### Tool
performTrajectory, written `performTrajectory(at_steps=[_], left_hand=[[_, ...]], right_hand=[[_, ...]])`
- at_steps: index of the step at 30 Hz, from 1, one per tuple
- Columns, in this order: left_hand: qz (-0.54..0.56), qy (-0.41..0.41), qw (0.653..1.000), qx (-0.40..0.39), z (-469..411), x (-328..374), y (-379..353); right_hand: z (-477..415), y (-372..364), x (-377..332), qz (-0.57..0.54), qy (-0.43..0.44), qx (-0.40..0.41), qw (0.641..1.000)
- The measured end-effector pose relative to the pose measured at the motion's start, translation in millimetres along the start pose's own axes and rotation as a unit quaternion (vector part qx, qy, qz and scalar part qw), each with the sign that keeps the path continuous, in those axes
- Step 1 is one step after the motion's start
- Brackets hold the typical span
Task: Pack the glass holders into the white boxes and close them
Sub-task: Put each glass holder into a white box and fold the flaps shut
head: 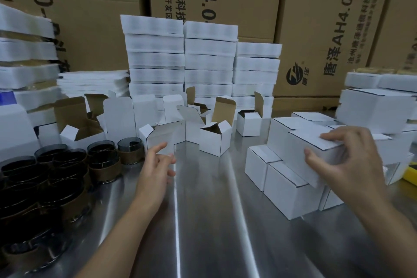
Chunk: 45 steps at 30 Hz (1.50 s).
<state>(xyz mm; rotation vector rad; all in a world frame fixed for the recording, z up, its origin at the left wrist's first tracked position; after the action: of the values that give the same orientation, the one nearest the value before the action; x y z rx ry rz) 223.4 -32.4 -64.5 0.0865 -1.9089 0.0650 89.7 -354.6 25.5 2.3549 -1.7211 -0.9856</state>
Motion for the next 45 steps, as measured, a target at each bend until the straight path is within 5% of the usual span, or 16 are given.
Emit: performTrajectory(at_steps=[12,16,19,22,27,29,34,37,41,45], left_hand=[[-0.076,-0.012,0.997,-0.033,5,-10,-7],[-0.167,-0.024,0.982,-0.087,6,-19,-17],[-0.182,-0.011,0.980,-0.080,1,-25,-17],[-0.180,0.049,0.979,-0.085,-4,-35,-19],[-0.246,0.034,0.959,-0.134,-2,-41,-30],[-0.301,-0.006,0.942,-0.149,1,-43,-33],[-0.356,-0.075,0.919,-0.154,5,-36,-35],[-0.351,-0.069,0.921,-0.157,4,-35,-35],[-0.339,-0.047,0.925,-0.164,4,-38,-36],[-0.335,-0.042,0.927,-0.165,2,-40,-36]], right_hand=[[-12,-12,-13,0.169,0.150,0.056,0.973],[-7,-33,-73,0.052,0.246,0.060,0.966],[-32,-92,-93,-0.037,0.102,-0.076,0.991],[-78,-165,-80,0.051,-0.044,-0.208,0.976],[-149,-247,-26,0.384,-0.074,-0.370,0.843],[-160,-267,0,0.421,-0.091,-0.396,0.811],[-171,-302,36,0.410,-0.100,-0.400,0.814],[-165,-314,42,0.400,-0.082,-0.395,0.823],[-142,-322,53,0.442,-0.027,-0.446,0.777],[-146,-311,50,0.457,-0.037,-0.404,0.792]])
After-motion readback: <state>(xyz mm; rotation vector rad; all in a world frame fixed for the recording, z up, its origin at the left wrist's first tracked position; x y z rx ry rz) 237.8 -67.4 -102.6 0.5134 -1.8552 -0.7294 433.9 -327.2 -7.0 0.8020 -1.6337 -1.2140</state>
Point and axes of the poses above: each hand's wrist, its own z-axis away from the middle knuckle, its own y-axis out of the back of the hand, x = y × z, the point moved 6 cm from there along -z, towards the middle knuckle, and after that the axes turned 2 degrees about -x, right-handed, at the moved point
